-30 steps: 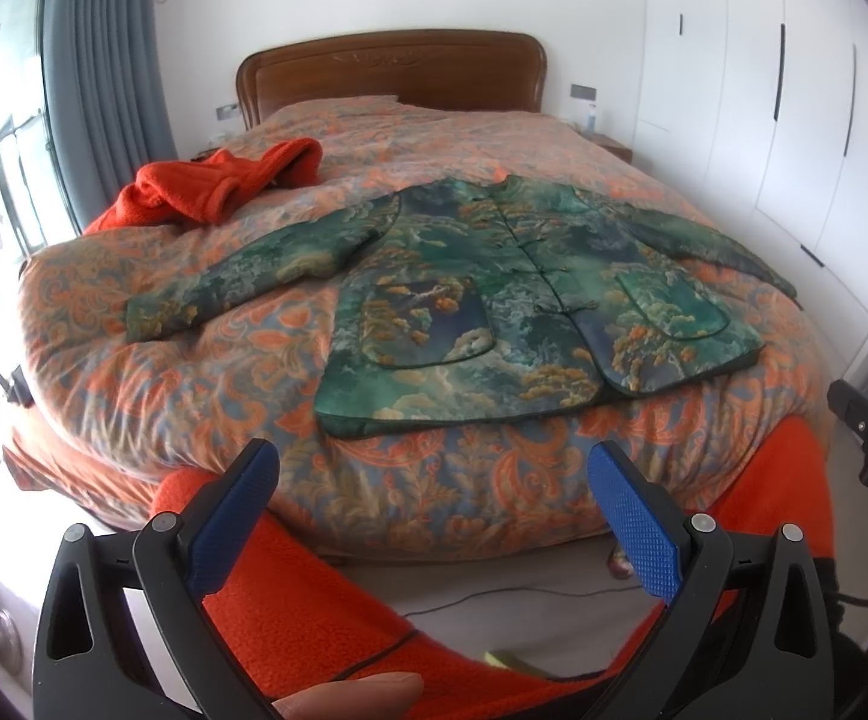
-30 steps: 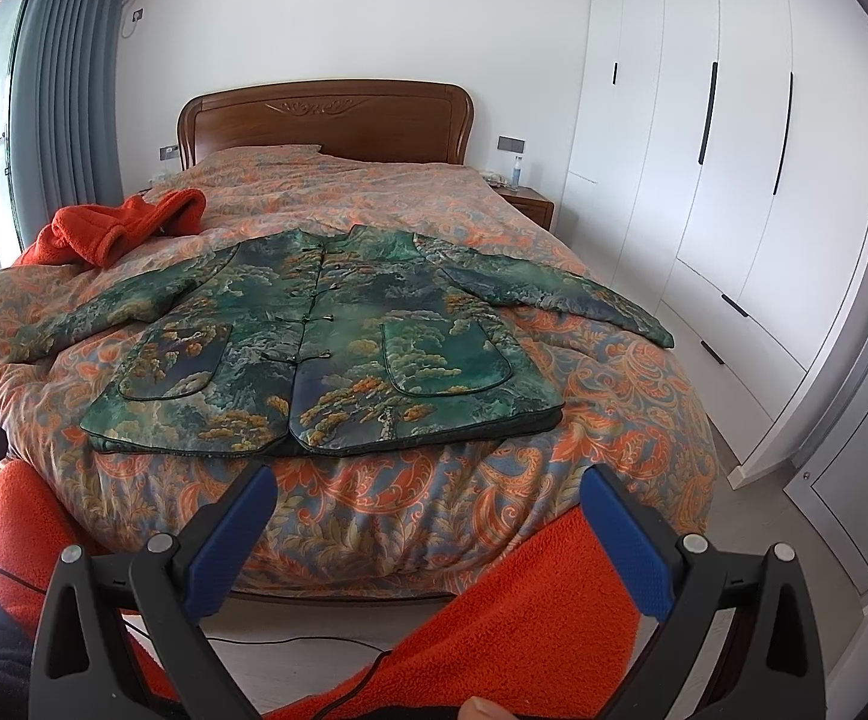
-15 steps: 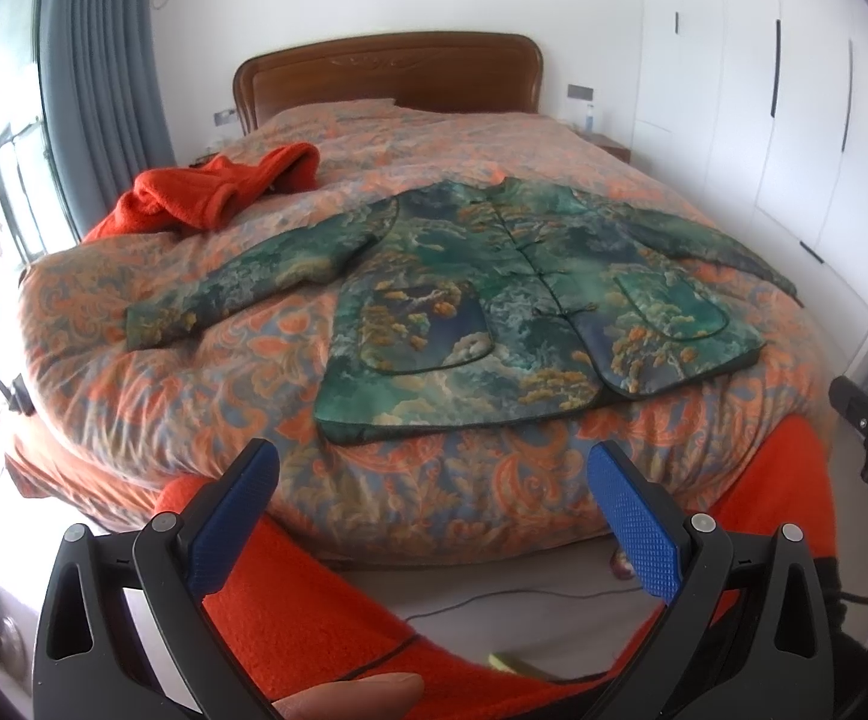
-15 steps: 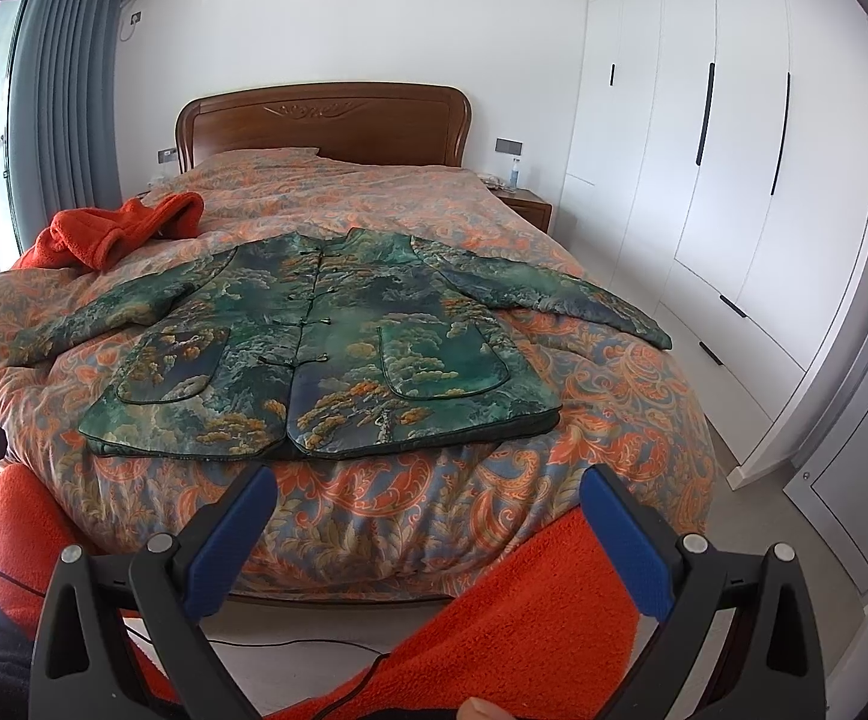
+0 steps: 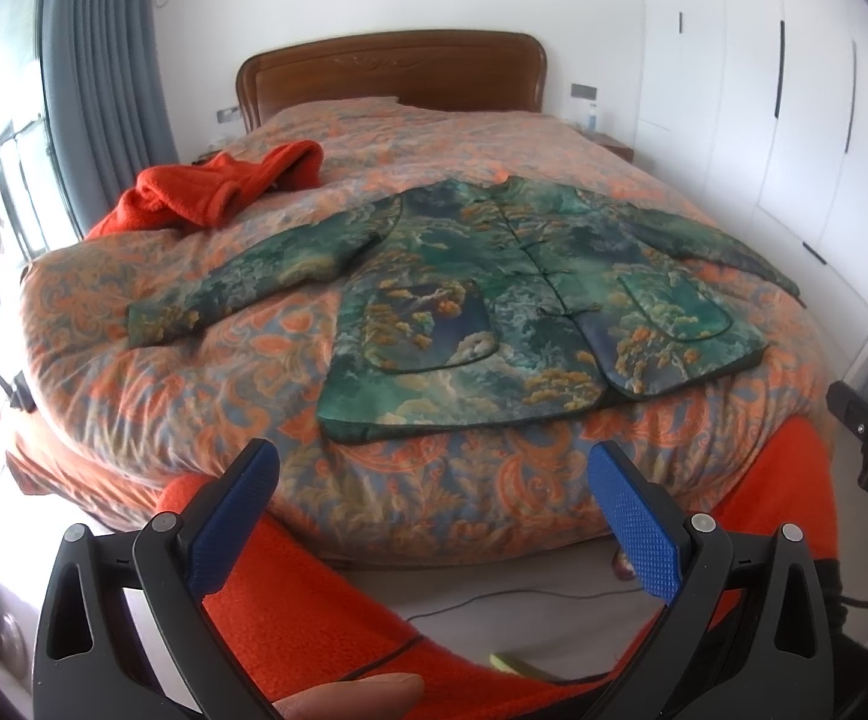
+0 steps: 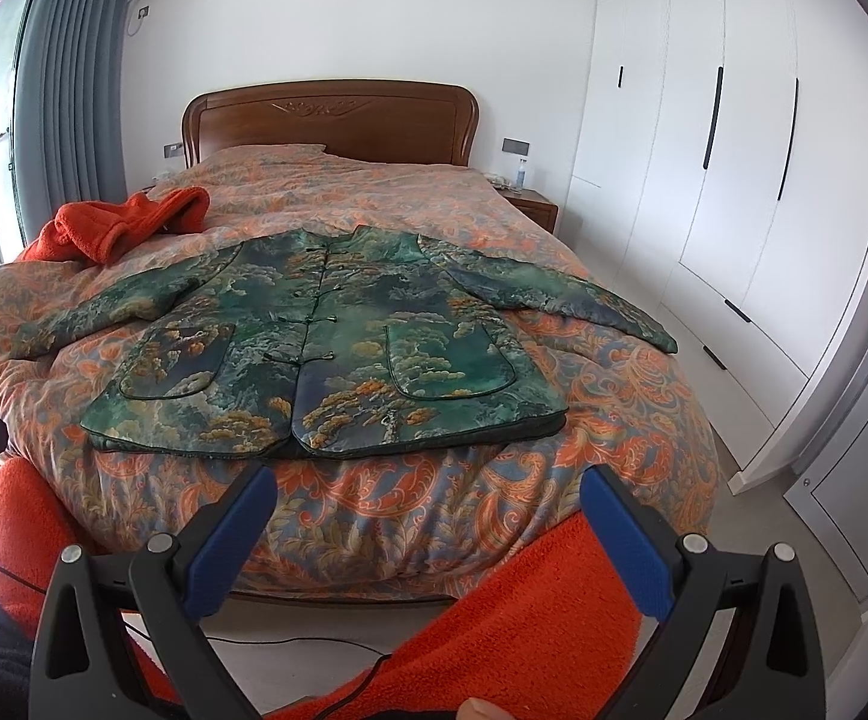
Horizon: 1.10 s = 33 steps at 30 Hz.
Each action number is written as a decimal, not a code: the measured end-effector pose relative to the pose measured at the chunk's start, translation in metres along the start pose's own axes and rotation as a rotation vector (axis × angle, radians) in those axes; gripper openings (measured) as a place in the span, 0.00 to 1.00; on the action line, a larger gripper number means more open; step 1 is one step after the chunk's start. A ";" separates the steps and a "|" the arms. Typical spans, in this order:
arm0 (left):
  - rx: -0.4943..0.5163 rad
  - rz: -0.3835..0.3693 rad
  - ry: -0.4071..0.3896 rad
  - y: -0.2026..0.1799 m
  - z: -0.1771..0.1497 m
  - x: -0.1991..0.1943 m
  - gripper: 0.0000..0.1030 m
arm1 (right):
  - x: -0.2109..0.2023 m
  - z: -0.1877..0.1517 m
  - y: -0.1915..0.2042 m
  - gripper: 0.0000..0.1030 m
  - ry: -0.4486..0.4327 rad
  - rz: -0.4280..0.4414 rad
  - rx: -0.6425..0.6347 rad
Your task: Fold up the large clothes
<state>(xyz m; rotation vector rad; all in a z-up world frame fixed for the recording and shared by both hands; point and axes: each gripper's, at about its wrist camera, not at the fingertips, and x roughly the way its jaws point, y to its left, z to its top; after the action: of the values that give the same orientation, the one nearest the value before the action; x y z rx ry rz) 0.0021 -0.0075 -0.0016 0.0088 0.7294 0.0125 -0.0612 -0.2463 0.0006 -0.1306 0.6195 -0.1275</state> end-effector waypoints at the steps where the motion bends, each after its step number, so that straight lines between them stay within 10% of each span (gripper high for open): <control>1: 0.000 0.000 0.000 0.000 0.001 0.000 1.00 | 0.000 0.000 0.001 1.00 0.001 0.000 -0.001; 33: 0.017 0.001 0.026 -0.003 -0.006 0.009 1.00 | 0.008 -0.004 0.003 1.00 0.036 0.002 -0.003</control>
<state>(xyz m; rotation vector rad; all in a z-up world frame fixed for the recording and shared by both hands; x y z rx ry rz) 0.0047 -0.0100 -0.0119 0.0255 0.7551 0.0070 -0.0573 -0.2444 -0.0079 -0.1303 0.6556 -0.1269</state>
